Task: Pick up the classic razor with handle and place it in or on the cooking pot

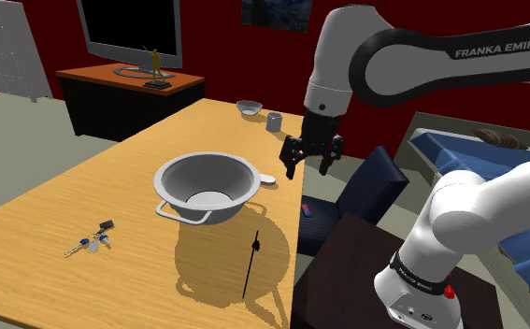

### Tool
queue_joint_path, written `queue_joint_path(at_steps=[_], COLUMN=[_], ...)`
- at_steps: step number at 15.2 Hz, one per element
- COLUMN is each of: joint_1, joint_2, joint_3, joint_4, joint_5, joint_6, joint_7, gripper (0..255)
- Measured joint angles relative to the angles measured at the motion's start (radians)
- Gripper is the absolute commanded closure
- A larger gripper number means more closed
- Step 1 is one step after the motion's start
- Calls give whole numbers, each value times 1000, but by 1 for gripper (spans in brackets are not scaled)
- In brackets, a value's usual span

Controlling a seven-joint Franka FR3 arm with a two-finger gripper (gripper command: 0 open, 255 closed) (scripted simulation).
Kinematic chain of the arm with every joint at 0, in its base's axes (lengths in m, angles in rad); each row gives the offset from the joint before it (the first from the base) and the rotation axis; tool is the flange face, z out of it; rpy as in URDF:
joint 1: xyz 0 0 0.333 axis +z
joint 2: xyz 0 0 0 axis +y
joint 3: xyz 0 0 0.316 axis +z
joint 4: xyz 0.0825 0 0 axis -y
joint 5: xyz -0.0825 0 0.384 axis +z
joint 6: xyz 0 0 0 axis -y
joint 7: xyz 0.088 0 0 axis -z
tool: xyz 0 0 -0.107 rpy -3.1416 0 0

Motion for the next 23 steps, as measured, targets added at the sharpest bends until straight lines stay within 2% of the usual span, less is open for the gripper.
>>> queue_joint_path(at_steps=[3, 9, 14, 17, 23], joint_1=[-6, -56, -128, -143, -156], joint_2=[57, 250, 450, 514, 584], joint_3=[84, 257, 393, 430, 461], joint_4=[-8, 21, 92, 91, 60], joint_5=[50, 104, 68, 44, 7], joint_6=[56, 209, 324, 383, 474], joint_7=[135, 404, 643, 700, 736], gripper=[0, 0, 0, 0, 0])
